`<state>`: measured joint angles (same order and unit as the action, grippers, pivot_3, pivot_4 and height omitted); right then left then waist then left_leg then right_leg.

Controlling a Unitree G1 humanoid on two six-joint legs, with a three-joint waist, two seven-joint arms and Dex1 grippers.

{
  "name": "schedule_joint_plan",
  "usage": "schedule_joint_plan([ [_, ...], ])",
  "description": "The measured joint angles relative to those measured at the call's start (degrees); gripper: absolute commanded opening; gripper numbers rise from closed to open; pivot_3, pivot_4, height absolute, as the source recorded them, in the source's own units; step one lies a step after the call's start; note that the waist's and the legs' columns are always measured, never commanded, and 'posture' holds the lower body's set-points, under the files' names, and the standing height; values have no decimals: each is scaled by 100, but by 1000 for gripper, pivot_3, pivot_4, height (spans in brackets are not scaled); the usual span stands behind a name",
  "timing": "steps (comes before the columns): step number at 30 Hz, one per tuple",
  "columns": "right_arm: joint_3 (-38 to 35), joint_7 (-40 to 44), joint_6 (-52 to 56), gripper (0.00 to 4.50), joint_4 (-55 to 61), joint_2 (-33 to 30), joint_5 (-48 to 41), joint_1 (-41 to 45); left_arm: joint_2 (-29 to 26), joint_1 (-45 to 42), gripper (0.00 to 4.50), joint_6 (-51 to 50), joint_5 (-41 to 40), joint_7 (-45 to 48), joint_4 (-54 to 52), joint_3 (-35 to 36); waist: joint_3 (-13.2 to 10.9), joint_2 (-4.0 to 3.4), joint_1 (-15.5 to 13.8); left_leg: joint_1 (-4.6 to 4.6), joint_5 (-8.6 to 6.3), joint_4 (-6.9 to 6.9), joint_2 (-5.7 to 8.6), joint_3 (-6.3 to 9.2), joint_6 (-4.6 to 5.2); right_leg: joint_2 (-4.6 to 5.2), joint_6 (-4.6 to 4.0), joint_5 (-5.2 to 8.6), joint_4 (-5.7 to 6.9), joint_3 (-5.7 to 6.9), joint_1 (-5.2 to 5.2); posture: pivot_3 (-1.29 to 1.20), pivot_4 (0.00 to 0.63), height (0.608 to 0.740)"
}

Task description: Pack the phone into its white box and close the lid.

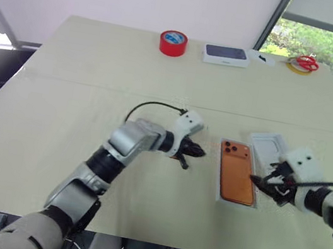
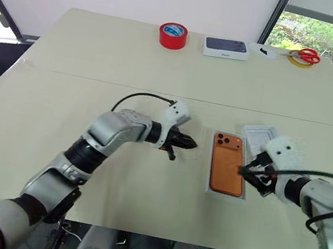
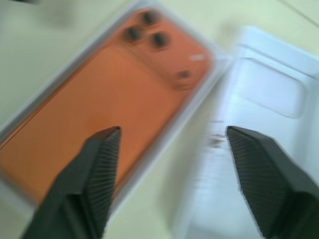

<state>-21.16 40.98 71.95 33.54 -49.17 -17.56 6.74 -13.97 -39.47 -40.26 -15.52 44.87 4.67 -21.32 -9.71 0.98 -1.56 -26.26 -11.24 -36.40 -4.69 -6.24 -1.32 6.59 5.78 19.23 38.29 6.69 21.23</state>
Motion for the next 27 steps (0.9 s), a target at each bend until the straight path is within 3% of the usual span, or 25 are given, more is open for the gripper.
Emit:
schedule_joint_plan([
  [6,300,-160,316,3369,-1028,-19,-154,552,-882,653,396,1615,115,1049,-532,12,0,-3,-77,-7,-4,-5,1,-17,6,2,-1,-1,-1,1,3,0,150,730],
  [13,666,-206,233,3369,-1664,-160,-198,844,-1322,1075,396,1657,-324,1756,-1190,202,1,-6,-48,-5,-5,-8,-2,-20,9,-1,0,-1,1,0,3,0,150,730],
  [22,1027,-93,-115,3369,-2229,-369,-283,1034,-1430,1293,396,1554,-389,1796,-1452,244,1,-7,-54,-5,-5,-13,-2,-25,9,-1,0,-1,4,-1,2,0,150,730],
  [25,1264,-77,-162,2504,-2412,-370,-286,1198,-1428,1321,396,1541,-391,1789,-1456,245,1,-7,-43,-5,-4,-13,-3,-27,8,-1,0,-1,6,-1,5,0,150,730],
  [27,1412,-80,-161,1493,-2506,-370,-284,1309,-1439,1336,396,1545,-391,1830,-1461,244,1,-7,-37,-5,-3,-13,-4,-27,6,-3,0,-1,8,-2,6,0,150,730],
])
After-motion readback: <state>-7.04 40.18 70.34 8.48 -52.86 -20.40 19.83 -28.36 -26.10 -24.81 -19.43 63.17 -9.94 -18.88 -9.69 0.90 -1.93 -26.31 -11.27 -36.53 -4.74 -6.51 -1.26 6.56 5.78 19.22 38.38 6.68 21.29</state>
